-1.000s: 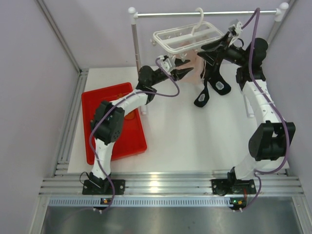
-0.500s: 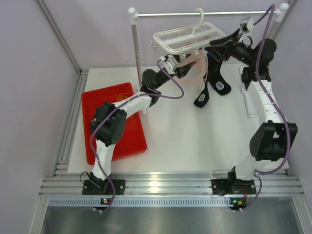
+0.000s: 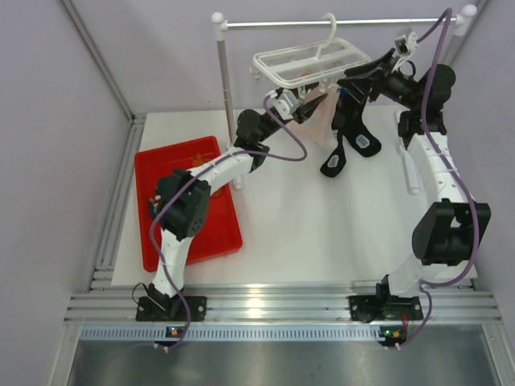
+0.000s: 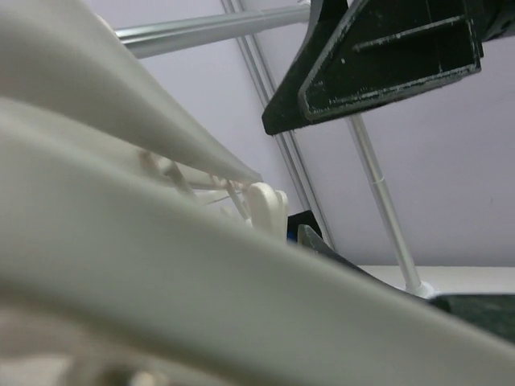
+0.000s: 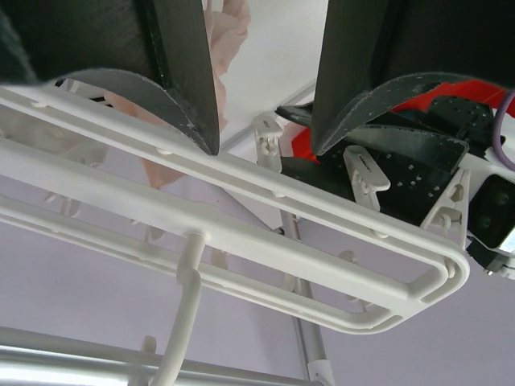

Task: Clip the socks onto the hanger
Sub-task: Open the clamp at the hanger.

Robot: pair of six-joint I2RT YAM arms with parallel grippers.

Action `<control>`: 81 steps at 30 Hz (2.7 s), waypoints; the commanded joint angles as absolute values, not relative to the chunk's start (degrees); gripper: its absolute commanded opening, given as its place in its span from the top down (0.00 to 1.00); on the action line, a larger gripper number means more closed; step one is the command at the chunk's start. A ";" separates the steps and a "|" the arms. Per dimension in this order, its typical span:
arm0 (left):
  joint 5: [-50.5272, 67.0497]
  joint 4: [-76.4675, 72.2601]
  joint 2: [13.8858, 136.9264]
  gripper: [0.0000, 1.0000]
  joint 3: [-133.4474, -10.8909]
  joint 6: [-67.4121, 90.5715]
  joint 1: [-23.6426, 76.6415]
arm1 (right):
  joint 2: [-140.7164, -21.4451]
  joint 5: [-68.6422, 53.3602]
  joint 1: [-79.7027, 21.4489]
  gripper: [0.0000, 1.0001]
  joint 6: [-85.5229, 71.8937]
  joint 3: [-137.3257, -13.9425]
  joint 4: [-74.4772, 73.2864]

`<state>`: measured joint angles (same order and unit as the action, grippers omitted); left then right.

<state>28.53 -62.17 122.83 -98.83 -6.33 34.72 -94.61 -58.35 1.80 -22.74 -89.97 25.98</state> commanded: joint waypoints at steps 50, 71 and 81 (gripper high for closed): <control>33.57 -56.08 126.21 0.89 -106.52 -8.53 34.89 | -94.22 -61.61 4.04 0.47 -19.33 -87.89 28.91; 42.01 -56.34 125.77 0.94 -108.28 1.58 32.61 | -99.58 -65.30 3.08 0.34 -16.08 -91.41 29.96; 43.15 -55.90 125.60 0.93 -108.54 1.93 32.52 | -102.92 -63.98 1.32 0.37 -26.53 -93.60 40.15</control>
<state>41.39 -55.24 128.03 -106.13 0.56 32.53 -102.85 -64.03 2.50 -23.40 -89.82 31.83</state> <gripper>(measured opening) 0.189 0.633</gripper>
